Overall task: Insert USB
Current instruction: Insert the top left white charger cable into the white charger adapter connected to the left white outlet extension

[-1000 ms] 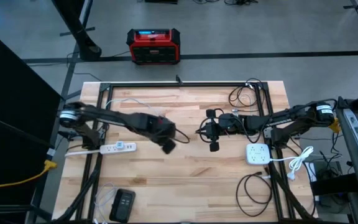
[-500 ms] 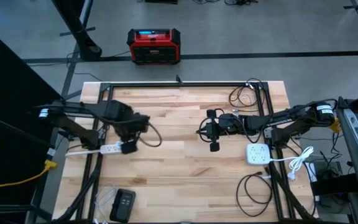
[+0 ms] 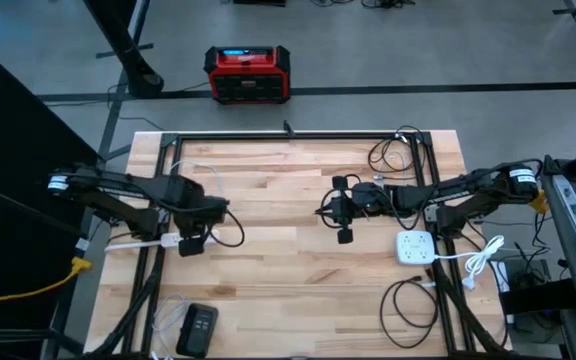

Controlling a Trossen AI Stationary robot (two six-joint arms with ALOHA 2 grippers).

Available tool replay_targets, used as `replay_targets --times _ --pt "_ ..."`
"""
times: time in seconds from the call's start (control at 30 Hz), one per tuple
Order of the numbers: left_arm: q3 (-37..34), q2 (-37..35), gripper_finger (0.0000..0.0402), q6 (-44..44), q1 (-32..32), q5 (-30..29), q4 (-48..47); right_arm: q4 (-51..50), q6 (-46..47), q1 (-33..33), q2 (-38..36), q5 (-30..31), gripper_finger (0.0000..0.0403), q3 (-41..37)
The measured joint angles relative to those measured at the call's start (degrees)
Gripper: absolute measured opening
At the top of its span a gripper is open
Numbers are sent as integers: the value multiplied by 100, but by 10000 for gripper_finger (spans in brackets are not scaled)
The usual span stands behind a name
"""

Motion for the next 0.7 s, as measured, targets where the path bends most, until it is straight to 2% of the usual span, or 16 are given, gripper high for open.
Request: replay_targets --times 0.2,0.37,0.7 --pt "-305 59 15 170 -2 -43 251 7 52 0 2 2 0 0" --pt "-610 65 15 154 -2 -303 426 0 153 0 2 0 0 0" --pt "-633 6 15 129 4 -743 523 0 149 1 2 2 0 0"
